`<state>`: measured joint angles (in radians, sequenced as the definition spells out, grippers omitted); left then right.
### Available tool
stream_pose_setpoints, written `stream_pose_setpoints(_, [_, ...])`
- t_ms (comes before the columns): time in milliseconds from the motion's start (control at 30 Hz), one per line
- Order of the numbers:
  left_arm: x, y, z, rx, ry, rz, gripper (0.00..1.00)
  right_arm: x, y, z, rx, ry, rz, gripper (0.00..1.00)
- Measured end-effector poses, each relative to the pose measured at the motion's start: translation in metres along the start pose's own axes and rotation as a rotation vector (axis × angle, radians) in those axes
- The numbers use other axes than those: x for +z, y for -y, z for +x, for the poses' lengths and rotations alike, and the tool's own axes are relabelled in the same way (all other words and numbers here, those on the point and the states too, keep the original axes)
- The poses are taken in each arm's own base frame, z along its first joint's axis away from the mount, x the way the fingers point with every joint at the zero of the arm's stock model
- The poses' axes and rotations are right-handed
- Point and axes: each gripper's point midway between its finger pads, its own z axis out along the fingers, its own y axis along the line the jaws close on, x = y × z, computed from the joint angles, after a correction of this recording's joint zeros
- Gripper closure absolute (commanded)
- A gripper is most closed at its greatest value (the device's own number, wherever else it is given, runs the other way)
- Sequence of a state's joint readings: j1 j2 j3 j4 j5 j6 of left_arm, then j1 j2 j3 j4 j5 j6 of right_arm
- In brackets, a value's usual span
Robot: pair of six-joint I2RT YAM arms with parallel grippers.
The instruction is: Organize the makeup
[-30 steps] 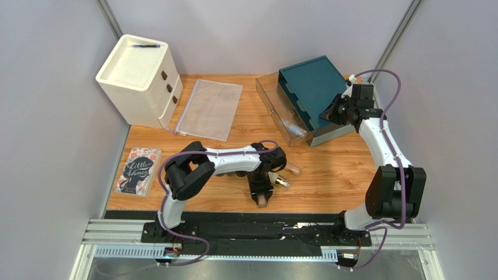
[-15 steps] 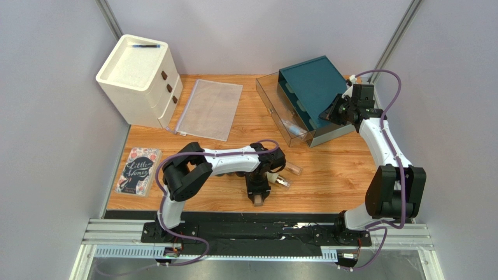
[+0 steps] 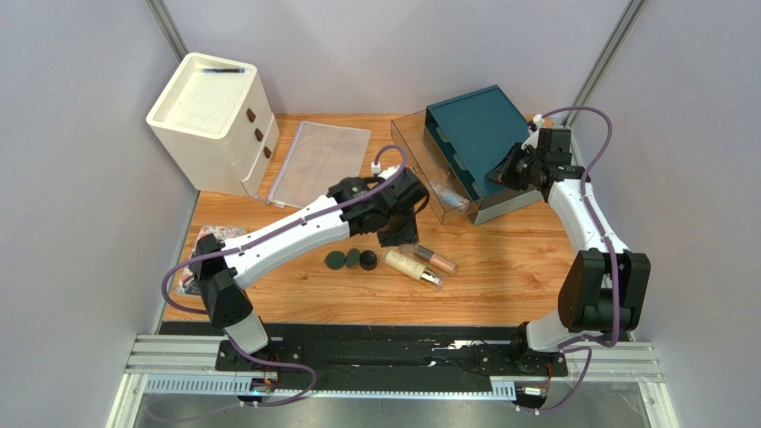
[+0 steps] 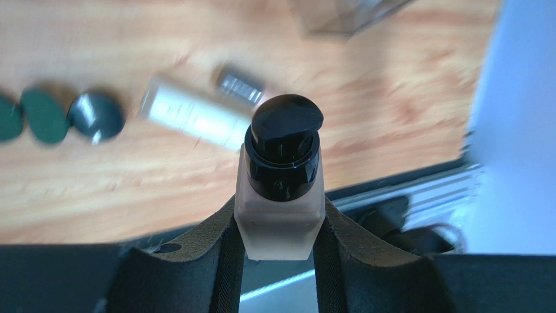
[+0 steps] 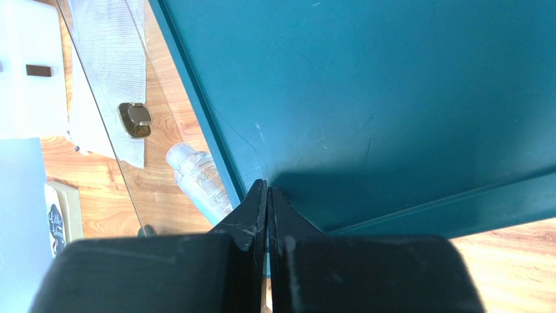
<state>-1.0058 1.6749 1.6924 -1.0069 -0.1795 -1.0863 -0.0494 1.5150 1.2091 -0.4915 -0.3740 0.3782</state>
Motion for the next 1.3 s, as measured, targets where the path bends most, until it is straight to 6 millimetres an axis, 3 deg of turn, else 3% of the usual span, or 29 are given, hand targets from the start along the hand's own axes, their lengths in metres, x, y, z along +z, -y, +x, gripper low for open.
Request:
stream_pose_setpoints(100, [0.001,0.024,-0.046,-0.031,0.060,0.087,1.00,0.001,-0.001,0.000,0.000,0.000,-0.005,1.00])
stream_pose_setpoints(200, [0.018,0.041,-0.079,-0.052,0.086,0.152,1.00,0.001,-0.001,0.000,0.000,0.000,-0.005,1.00])
stream_pose_setpoints(333, [0.046,0.057,-0.107,-0.081,0.087,0.220,1.00,0.001,-0.001,0.000,0.000,0.000,-0.004,1.00])
stream_pose_setpoints(633, [0.087,0.097,-0.135,-0.104,0.055,0.362,0.98,0.001,-0.001,0.000,-0.001,-0.001,-0.005,1.00])
stream_pose_setpoints(733, [0.101,0.105,-0.143,-0.117,0.042,0.394,0.84,0.000,0.000,0.000,0.000,0.000,-0.005,1.00])
stream_pose_setpoints(767, [0.108,0.105,-0.144,-0.125,0.032,0.399,0.73,0.000,0.000,-0.001,0.001,0.001,-0.005,1.00])
stream_pose_setpoints(867, [0.120,0.098,-0.146,-0.147,0.009,0.390,0.56,0.000,0.001,-0.001,0.003,0.001,-0.006,1.00])
stream_pose_setpoints(967, [0.128,0.091,-0.150,-0.169,0.000,0.379,0.46,0.000,0.001,-0.001,0.004,0.001,-0.007,1.00])
stream_pose_setpoints(1100, [0.127,0.088,-0.158,-0.186,0.002,0.394,0.39,0.000,0.001,-0.001,0.006,0.000,-0.008,1.00])
stream_pose_setpoints(1300, [0.123,0.091,-0.170,-0.196,0.016,0.438,0.38,0.000,0.002,-0.001,0.008,-0.001,-0.011,1.00])
